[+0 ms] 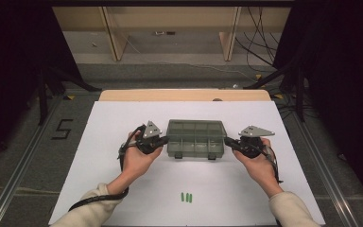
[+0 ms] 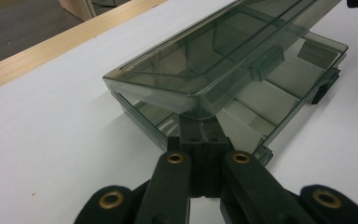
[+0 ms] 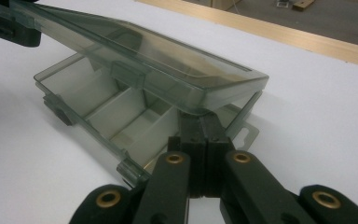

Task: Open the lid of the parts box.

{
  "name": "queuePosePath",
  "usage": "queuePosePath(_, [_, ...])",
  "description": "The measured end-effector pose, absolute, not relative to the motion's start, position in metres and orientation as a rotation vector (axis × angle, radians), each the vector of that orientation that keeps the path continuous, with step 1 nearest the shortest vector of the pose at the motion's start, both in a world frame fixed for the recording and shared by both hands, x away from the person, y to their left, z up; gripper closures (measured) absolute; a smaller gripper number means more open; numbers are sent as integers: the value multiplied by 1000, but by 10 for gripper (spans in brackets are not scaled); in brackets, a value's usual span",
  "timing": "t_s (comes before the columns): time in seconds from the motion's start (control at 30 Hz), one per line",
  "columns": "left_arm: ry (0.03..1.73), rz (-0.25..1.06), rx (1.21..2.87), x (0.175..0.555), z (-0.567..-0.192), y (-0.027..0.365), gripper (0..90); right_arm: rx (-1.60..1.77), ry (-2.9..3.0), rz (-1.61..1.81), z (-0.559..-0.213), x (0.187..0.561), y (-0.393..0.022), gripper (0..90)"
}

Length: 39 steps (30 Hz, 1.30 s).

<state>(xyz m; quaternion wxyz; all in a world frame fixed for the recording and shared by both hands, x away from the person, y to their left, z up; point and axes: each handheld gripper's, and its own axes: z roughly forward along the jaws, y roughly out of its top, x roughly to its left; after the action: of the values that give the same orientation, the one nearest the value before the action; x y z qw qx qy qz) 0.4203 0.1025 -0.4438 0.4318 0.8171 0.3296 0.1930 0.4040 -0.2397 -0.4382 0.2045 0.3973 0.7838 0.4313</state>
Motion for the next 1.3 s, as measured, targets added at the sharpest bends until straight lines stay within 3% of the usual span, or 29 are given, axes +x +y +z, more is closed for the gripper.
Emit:
queuePosePath(0.63, [859,471,1975,423,-435,98,900,1086,2142,1227,-432,408,-234,900])
queuePosePath(0.87, [851,485,1974,425,-434,98,900,1106,2107,1145,-438,409,-235,737])
queuePosePath(1.3, [849,488,2009,425,-441,99,892,1076,1997,1141,-435,413,-231,682])
